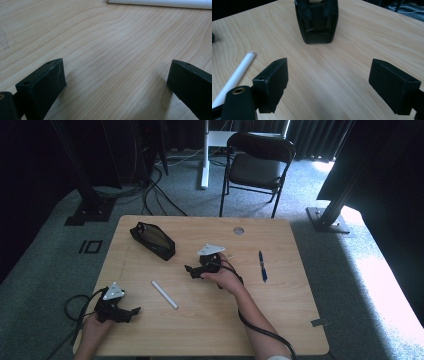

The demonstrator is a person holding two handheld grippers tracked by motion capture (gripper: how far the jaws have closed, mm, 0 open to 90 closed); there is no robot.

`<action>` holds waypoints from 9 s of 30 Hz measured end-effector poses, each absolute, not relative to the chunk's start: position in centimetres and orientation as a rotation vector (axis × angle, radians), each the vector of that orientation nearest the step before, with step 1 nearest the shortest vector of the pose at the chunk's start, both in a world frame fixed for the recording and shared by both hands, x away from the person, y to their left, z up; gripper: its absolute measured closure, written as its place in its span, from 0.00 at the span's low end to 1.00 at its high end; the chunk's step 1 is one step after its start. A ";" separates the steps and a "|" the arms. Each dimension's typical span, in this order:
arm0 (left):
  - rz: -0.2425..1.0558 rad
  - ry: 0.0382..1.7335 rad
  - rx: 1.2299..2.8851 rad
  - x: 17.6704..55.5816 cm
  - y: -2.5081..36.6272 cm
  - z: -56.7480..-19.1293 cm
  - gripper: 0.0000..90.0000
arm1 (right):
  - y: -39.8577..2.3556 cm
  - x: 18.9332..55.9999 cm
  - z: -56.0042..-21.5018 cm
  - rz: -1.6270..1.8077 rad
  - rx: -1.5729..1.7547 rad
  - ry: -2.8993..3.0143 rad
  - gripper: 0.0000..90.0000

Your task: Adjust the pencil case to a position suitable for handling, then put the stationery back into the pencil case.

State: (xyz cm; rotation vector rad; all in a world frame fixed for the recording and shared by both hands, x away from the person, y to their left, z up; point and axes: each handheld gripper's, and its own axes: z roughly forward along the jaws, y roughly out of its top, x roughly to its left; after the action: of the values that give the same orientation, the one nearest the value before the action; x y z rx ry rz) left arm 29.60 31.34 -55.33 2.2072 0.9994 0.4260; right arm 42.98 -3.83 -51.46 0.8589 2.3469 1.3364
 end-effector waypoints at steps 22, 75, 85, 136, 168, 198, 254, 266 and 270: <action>0.426 1.000 2.206 29.6 31.3 -55.3 0.02 | 1.5 45.5 -51.3 1.381 0.804 2.352 0.19; 0.426 0.999 2.207 29.6 31.3 -55.3 0.02 | -1.2 45.4 -51.5 1.296 0.885 2.394 0.81; 0.426 0.999 2.207 29.6 31.3 -55.3 0.02 | -4.5 43.6 -51.6 1.283 0.919 2.368 0.81; 0.426 1.000 2.207 29.6 31.3 -55.3 0.02 | -19.8 33.5 -51.7 1.217 1.001 2.342 0.81; 0.426 0.998 2.209 29.6 31.4 -55.3 0.02 | -27.4 28.4 -51.8 1.239 1.145 2.295 0.81; 0.426 0.998 2.209 29.6 31.4 -55.3 0.02 | -30.1 26.1 -51.9 1.250 1.191 2.250 0.77; 0.428 1.003 2.206 29.6 31.4 -55.3 0.02 | -26.1 29.2 -44.5 1.373 1.026 2.179 0.52; 0.428 1.004 2.205 29.6 31.4 -55.3 0.02 | -22.5 30.1 -42.7 1.374 0.937 2.187 0.51; 0.428 1.004 2.205 29.6 31.4 -55.3 0.02 | -21.1 30.4 -42.3 1.391 0.893 2.191 0.49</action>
State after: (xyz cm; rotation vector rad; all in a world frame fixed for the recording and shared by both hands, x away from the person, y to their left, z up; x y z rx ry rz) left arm 29.59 31.35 -55.34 2.2048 1.0041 0.4281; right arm 30.38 -21.06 -42.33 0.8929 2.1909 1.3915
